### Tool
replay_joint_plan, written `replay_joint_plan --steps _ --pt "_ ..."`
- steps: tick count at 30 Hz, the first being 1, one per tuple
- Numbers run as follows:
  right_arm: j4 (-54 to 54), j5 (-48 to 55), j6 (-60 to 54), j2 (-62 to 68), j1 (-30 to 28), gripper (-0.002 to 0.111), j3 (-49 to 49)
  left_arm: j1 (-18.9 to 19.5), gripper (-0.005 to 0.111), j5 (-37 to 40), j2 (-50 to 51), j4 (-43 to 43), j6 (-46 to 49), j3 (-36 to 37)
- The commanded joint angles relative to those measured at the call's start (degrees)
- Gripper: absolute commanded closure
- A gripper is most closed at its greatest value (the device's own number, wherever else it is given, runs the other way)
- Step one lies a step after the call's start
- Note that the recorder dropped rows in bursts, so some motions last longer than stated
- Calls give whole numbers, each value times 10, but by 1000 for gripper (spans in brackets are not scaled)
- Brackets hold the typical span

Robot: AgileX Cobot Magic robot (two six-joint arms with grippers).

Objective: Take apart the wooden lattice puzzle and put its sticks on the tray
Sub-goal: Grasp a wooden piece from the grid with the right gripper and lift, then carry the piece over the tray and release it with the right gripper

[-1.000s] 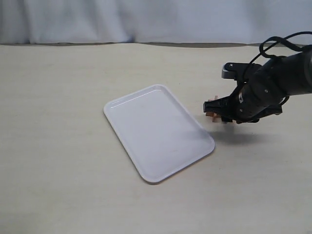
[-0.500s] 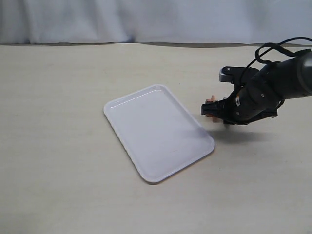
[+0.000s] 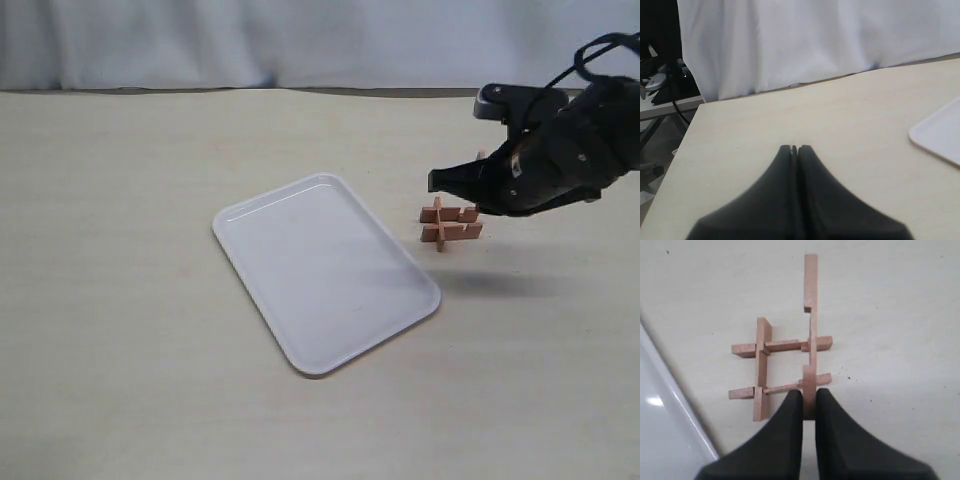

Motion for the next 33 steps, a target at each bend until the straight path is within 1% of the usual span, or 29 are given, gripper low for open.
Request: replay_joint_plan --steps 1,3,5,7,13,16,23,27,33 --pt "-5 16 -20 -93 -3 104 16 2 107 -5 -1 -1 -1 1" --pt "-1 17 -34 -135 -3 104 26 2 107 -4 -1 1 -1 1" --pt "3 26 -56 -162 13 104 29 2 107 -4 -1 1 -1 1" --pt "1 21 -64 -168 42 104 28 2 107 -4 -1 1 -1 1" --pt "-8 -44 -100 -140 122 104 21 2 107 -4 -1 1 -1 1" --pt "-8 -22 -122 -101 158 104 -17 2 107 -4 -1 1 -1 1" --pt "-7 92 -219 20 236 104 -138 2 107 -4 -1 1 -1 1" --pt "-5 136 -256 93 250 104 -204 2 107 -4 -1 1 -1 1" --pt "-3 176 -294 186 243 104 -264 2 107 -7 -1 -1 -1 1"
